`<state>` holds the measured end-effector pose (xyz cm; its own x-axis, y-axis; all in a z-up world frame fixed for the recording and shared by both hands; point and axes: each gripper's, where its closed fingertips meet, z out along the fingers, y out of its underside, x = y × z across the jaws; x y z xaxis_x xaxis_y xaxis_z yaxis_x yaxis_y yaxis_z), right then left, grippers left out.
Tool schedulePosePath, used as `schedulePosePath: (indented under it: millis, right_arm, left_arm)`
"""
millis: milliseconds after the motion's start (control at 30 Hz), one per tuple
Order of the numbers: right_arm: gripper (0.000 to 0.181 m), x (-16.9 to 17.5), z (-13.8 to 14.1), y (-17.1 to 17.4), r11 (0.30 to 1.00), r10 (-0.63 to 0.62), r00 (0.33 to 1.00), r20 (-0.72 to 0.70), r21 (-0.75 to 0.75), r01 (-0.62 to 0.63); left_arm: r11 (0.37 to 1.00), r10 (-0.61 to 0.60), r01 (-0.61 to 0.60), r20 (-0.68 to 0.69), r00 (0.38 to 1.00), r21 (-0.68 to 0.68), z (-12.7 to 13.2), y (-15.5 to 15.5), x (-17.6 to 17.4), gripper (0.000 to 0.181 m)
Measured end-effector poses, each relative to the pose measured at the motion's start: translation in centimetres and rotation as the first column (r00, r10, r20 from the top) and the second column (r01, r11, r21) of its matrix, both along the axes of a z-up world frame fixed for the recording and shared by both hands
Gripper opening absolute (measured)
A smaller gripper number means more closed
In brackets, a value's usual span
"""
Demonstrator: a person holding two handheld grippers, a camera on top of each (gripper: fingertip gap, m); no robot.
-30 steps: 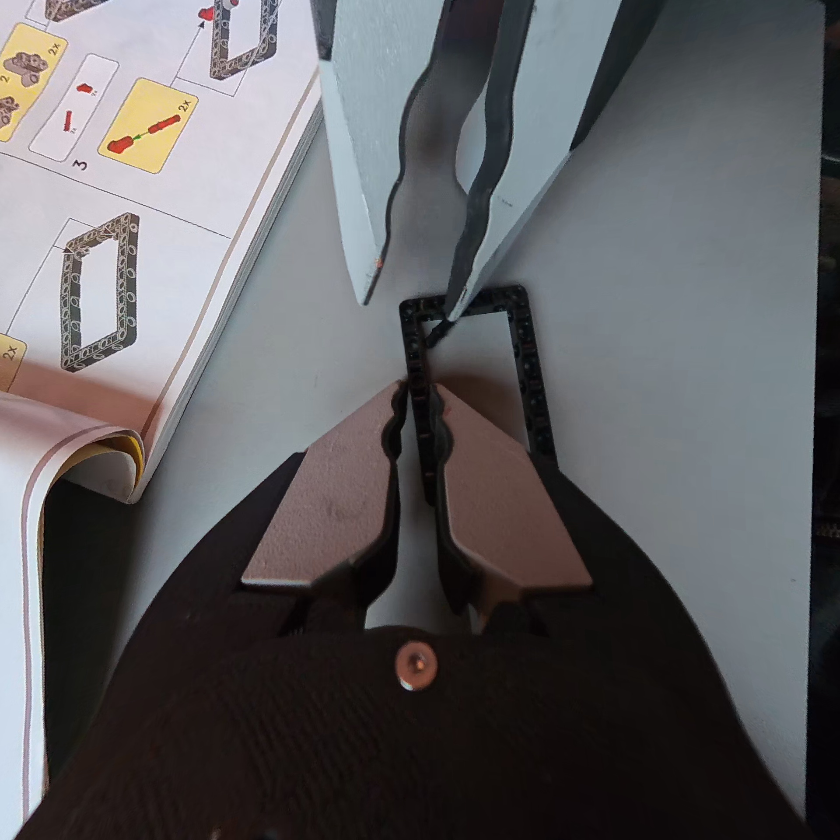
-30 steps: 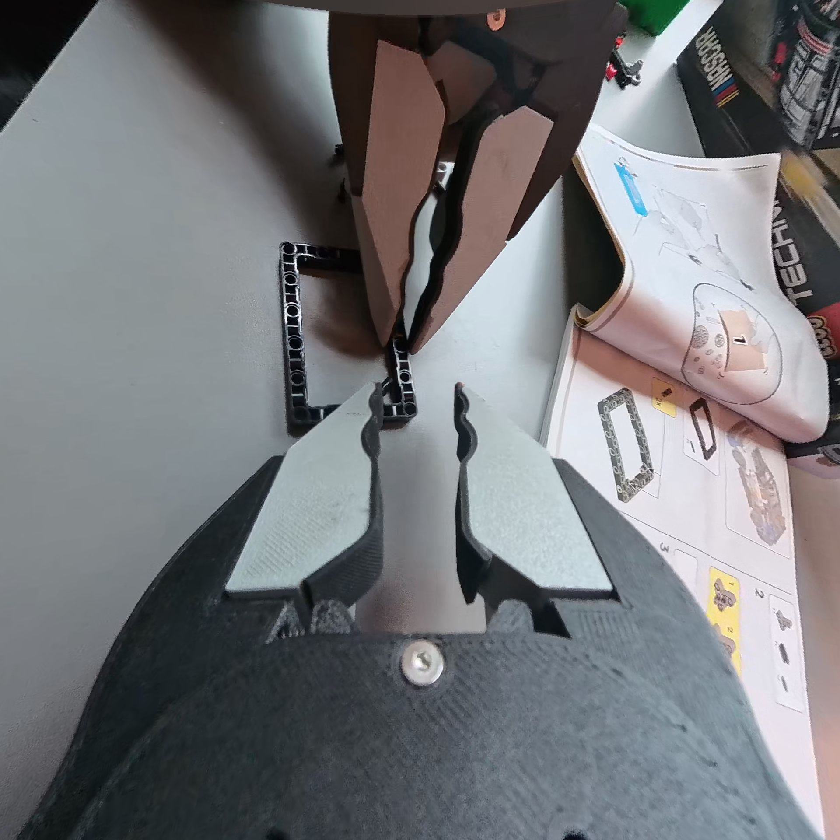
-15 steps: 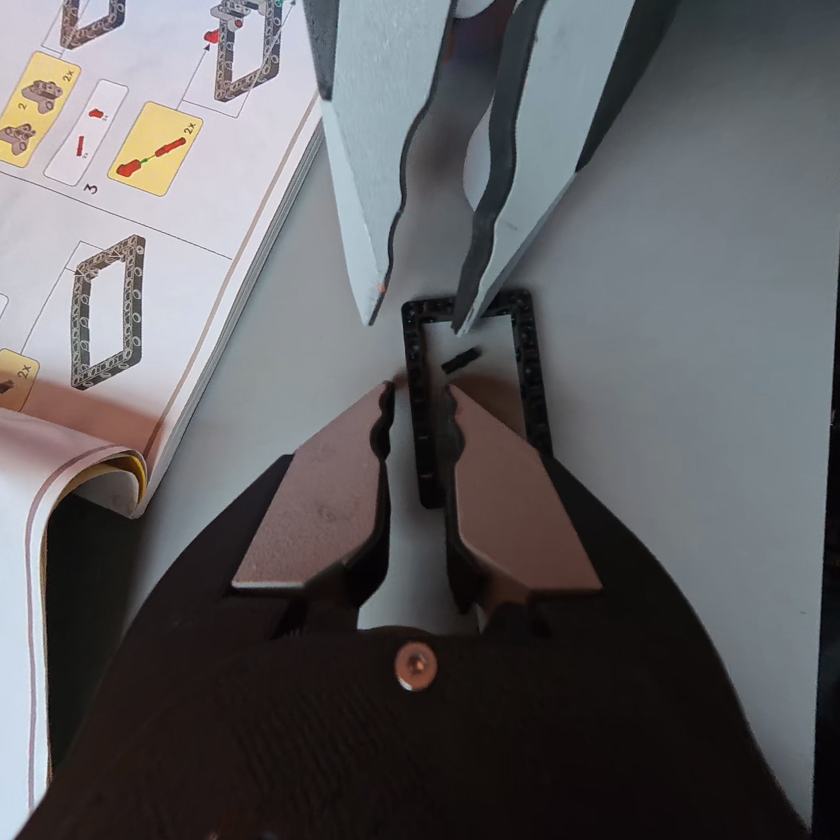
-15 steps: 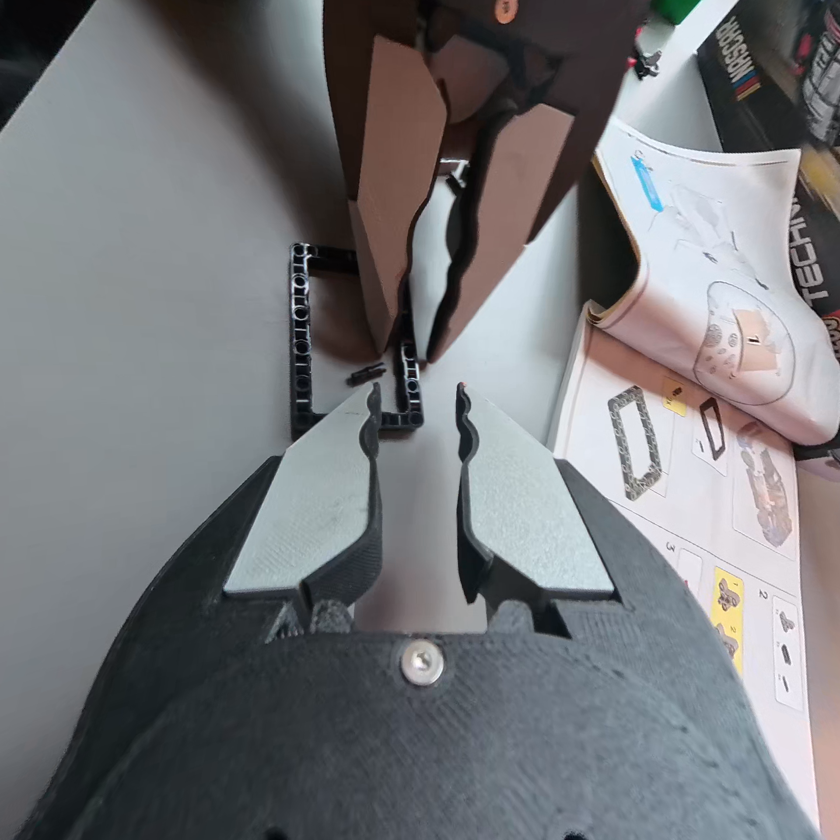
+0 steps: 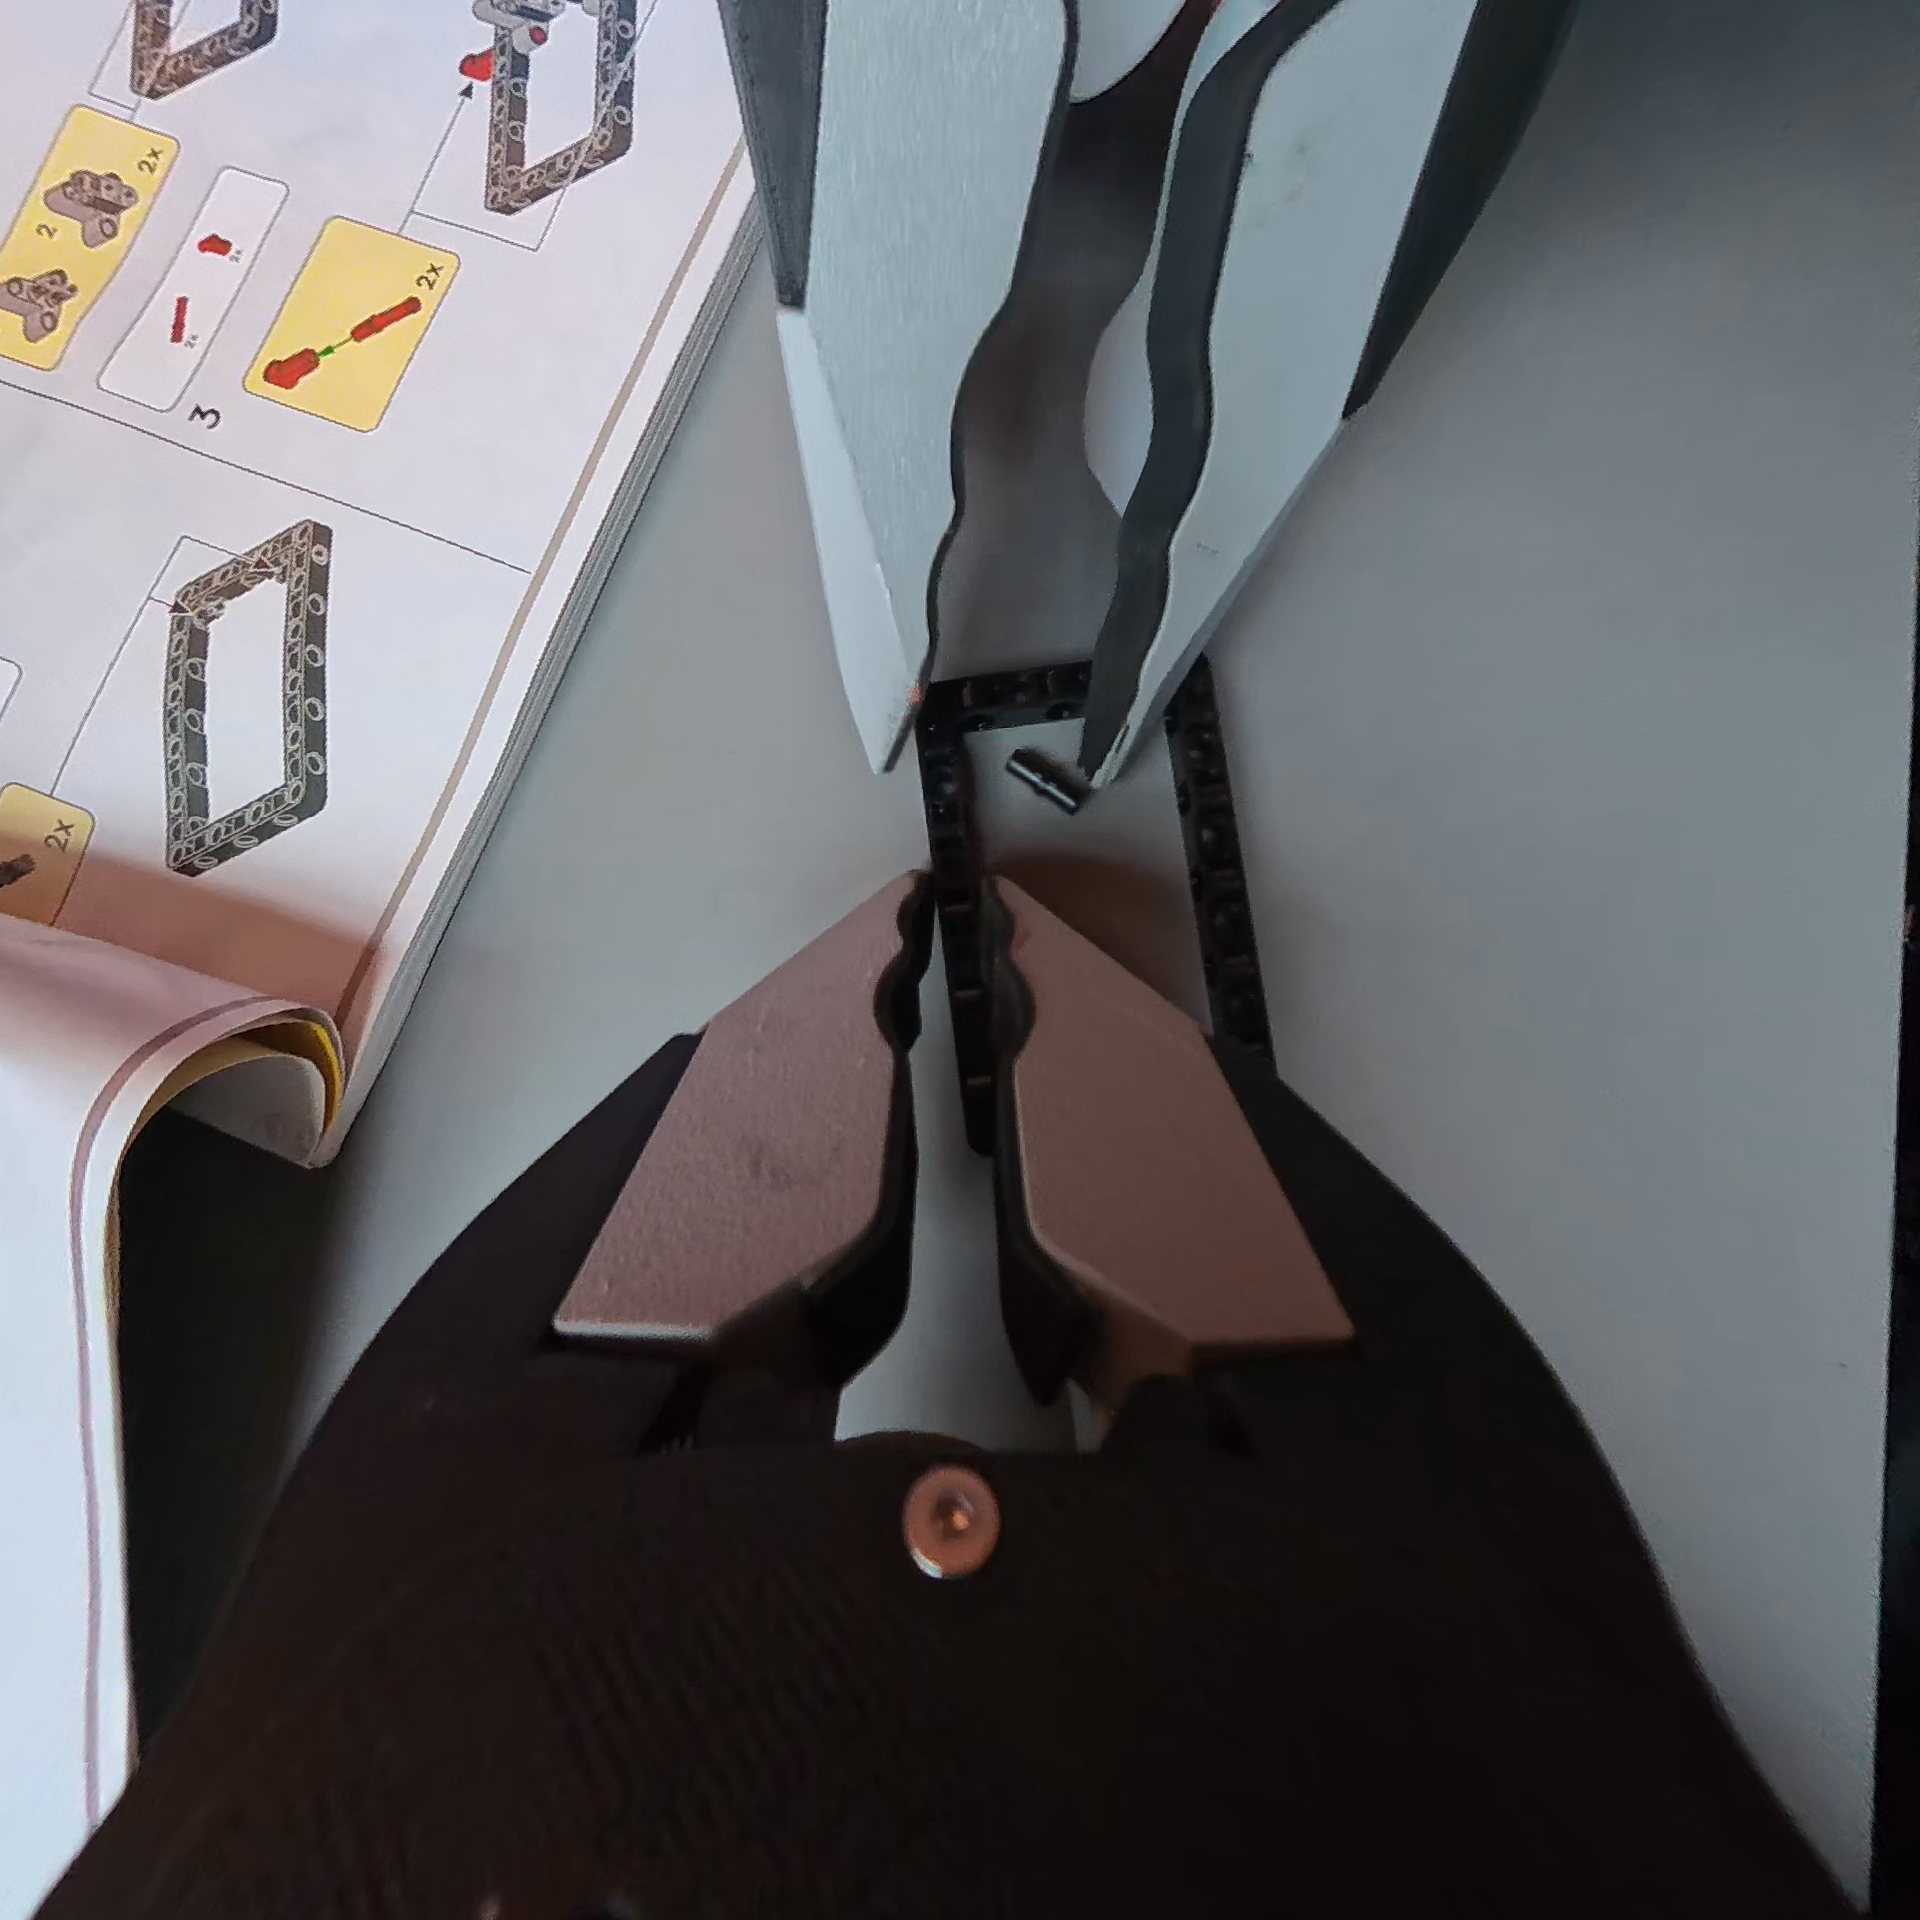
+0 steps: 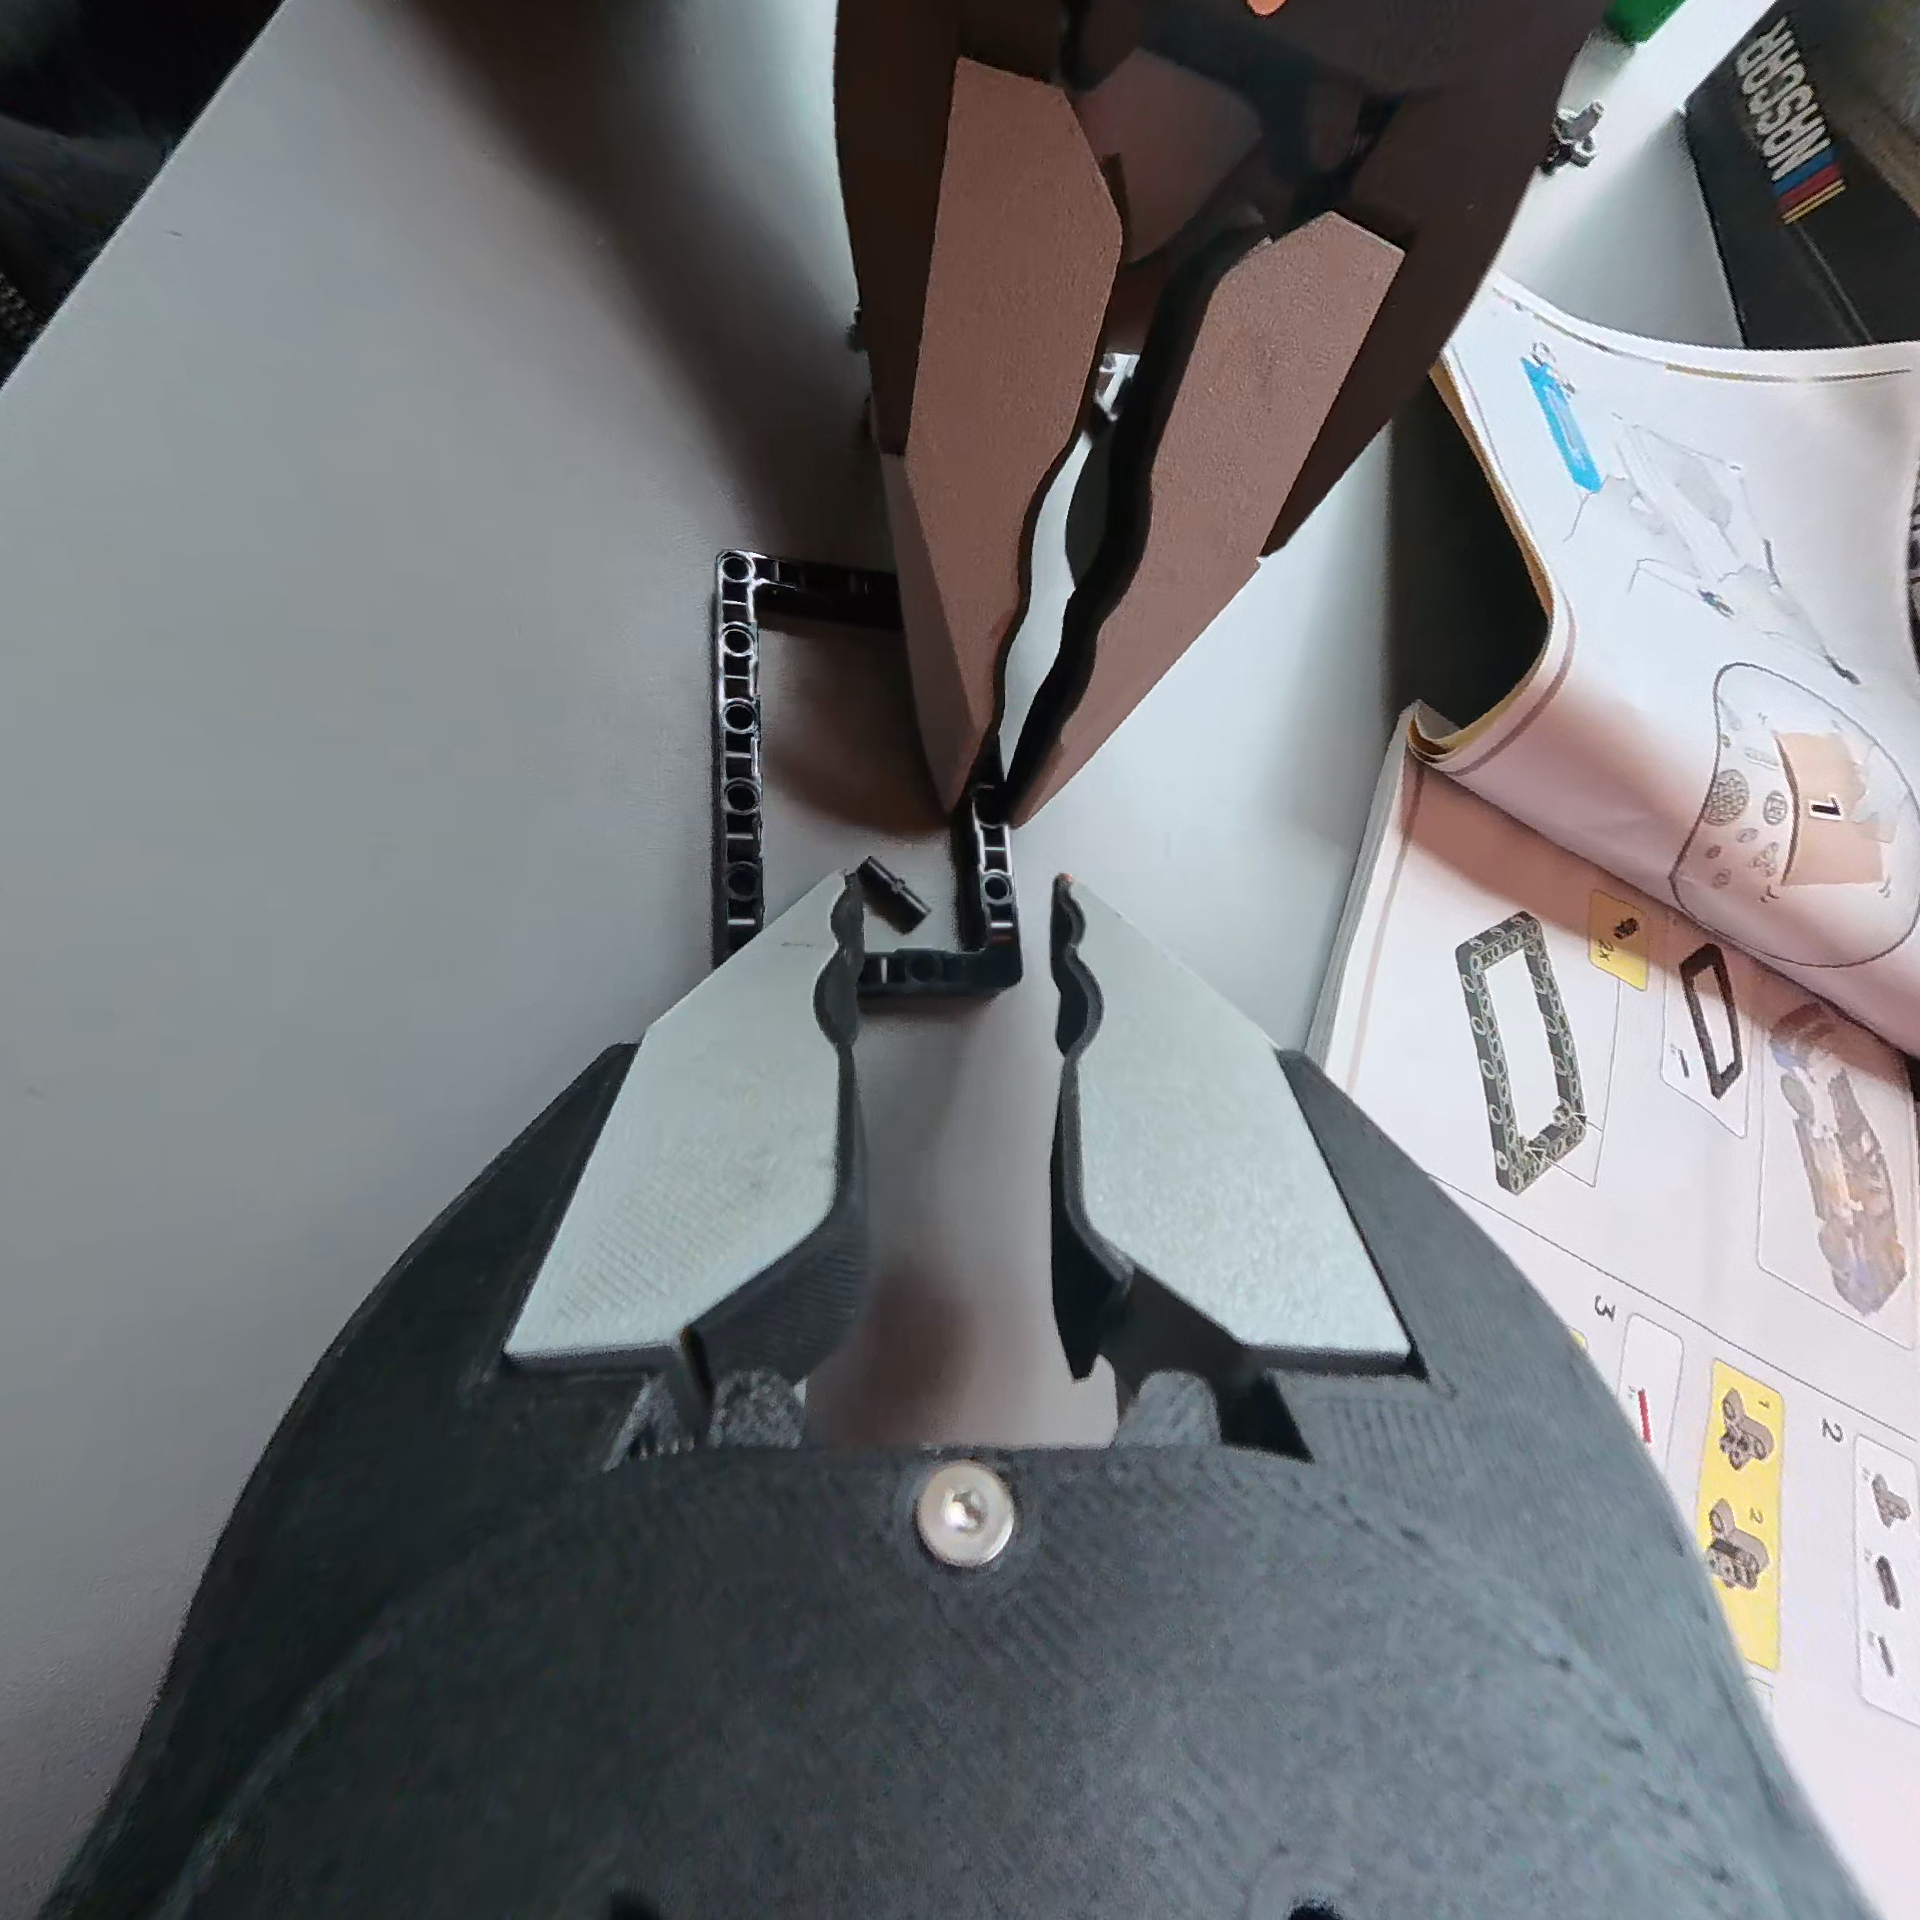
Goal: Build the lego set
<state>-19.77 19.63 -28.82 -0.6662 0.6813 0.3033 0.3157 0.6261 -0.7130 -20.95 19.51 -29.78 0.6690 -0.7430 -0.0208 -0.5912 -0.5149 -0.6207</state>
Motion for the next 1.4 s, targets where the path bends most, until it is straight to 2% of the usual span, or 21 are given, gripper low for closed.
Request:
schedulePosePath:
  millis: [233,367,733,933,1100,1167,1267,1333,1400]
  right_arm:
    - [0.052,-0.3,-0.3,0.1,0.993,-0.072,0.994,0.086,-0.091,0.08]
    - [0.054,-0.4,-0.1,0.2,0.988,-0.097,0.99,0.107,-0.106,0.108]
    - [0.057,-0.9,-0.4,-0.3,0.98,-0.116,0.983,0.146,-0.145,0.137]
    - [0.056,-0.9,-0.6,-0.7,0.976,-0.132,0.977,0.17,-0.152,0.158]
    - [0.064,-0.4,-0.6,-0.3,0.956,-0.175,0.957,0.229,-0.194,0.221]
    - [0.069,-0.7,0.0,0.1,0.95,-0.207,0.958,0.198,-0.196,0.245]
    - [0.061,-1.4,1.3,0.7,0.952,-0.24,0.966,0.094,-0.17,0.253]
    - [0.085,-1.9,2.1,1.2,0.957,-0.265,0.964,0.006,-0.123,0.264]
    - [0.083,-2.3,2.6,1.9,0.951,-0.299,0.953,-0.05,-0.097,0.293]
  left_arm:
    - [1.0,-0.022,0.022,0.019,1.0,-0.002,0.0,0.0,-0.2,0.006]
    - [0.998,-0.061,0.062,0.059,0.996,-0.008,0.0,-0.1,0.5,0.006]
    - [0.996,-0.093,0.093,0.056,0.994,0.0,0.0,-0.2,0.2,0.006]
    - [0.994,-0.102,0.101,0.01,0.995,0.027,0.0,-0.2,0.1,0.006]
    - [0.993,-0.105,0.105,-0.013,0.994,0.044,0.0,-0.2,0.1,0.006]
    - [0.993,-0.106,0.107,-0.014,0.994,0.047,0.0,-0.1,0.1,0.006]
    - [0.994,-0.104,0.104,-0.007,0.995,0.045,0.0,-0.1,0.1,0.006]
    - [0.993,-0.104,0.105,-0.023,0.994,0.053,0.0,-0.1,0.1,0.006]
    - [0.993,-0.104,0.106,-0.037,0.994,0.06,0.0,-0.1,0.1,0.006]
